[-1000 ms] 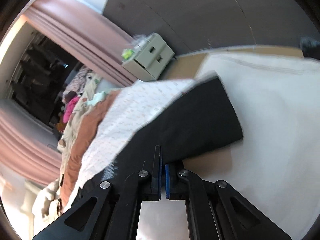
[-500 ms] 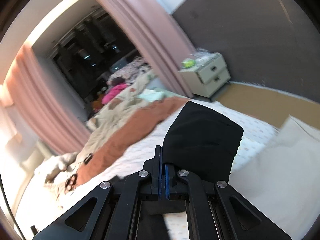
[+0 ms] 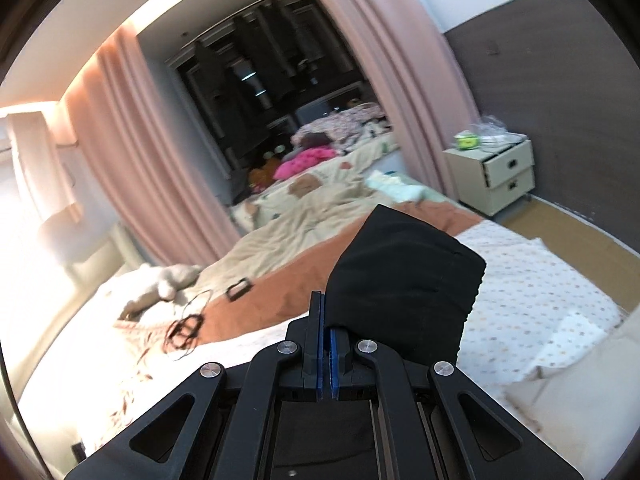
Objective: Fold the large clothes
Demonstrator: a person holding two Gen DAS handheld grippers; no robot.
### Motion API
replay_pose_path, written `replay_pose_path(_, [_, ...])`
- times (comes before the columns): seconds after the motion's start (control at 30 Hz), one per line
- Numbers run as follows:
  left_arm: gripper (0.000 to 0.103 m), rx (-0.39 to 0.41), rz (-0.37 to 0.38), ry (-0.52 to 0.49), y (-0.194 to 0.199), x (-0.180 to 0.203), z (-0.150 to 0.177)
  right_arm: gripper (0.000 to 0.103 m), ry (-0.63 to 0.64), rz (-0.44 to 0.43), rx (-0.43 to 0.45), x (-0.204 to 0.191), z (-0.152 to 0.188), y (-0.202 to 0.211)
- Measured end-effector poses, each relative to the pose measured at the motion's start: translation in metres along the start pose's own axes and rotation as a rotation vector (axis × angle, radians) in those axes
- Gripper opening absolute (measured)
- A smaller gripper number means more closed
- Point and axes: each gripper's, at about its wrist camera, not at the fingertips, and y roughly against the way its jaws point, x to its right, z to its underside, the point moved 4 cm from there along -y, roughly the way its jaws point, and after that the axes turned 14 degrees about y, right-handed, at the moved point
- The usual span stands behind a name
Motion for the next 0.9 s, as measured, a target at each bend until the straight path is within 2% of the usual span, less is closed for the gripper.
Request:
replay_pose_path(0.33, [0.089, 0.07, -0.019, 0.05, 0.019, -0.053, -0.011, 0.003, 0.081, -0.087, -0.089, -0.088, 0.018, -0.05])
replay_pose_path(0.53, [0.089, 0.066, -0.027, 0.086, 0.017, -0.086, -0.012, 0.003, 0.133, -0.117, -0.143, -0.138, 0.041, -0.083])
replay_pose_path(0.9, [0.089, 0.1, -0.101, 0.144, 0.026, -0.149, -0.018, 0.003, 0.16, -0.173, -0.323, -0.206, 0.134, -0.173])
